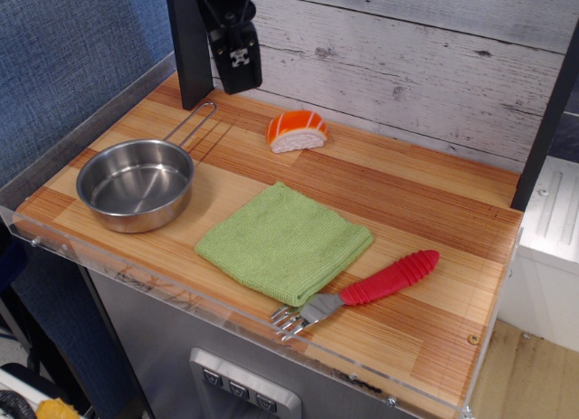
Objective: Put the sushi into the pot.
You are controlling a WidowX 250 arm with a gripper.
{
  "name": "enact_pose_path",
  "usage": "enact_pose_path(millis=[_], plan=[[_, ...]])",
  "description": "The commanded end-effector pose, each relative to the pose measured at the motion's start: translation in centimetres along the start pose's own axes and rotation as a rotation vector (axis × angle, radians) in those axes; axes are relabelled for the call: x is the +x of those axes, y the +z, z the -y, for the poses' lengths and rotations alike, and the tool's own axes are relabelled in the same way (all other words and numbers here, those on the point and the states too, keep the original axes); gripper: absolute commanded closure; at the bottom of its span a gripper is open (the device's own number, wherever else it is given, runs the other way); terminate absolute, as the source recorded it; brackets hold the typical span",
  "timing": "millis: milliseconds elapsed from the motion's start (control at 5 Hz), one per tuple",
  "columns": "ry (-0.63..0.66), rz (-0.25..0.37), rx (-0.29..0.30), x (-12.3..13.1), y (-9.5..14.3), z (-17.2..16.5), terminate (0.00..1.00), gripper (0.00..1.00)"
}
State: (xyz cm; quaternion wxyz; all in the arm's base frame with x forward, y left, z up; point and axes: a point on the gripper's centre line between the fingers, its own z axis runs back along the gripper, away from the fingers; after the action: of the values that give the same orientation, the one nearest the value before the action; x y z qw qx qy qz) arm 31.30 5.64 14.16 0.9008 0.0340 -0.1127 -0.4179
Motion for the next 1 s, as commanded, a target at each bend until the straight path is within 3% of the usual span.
enact_pose_path(millis=[0, 200, 800], plan=[[-0.170, 0.033, 0.088, 1.3, -1.4, -3.7, 0.00, 0.00], [-0.168, 0.045, 0.092, 1.7, -3.0, -4.4, 0.00, 0.00], [-0.108, -0.001, 0.056, 3.7, -8.7, -5.5, 0.00, 0.00]])
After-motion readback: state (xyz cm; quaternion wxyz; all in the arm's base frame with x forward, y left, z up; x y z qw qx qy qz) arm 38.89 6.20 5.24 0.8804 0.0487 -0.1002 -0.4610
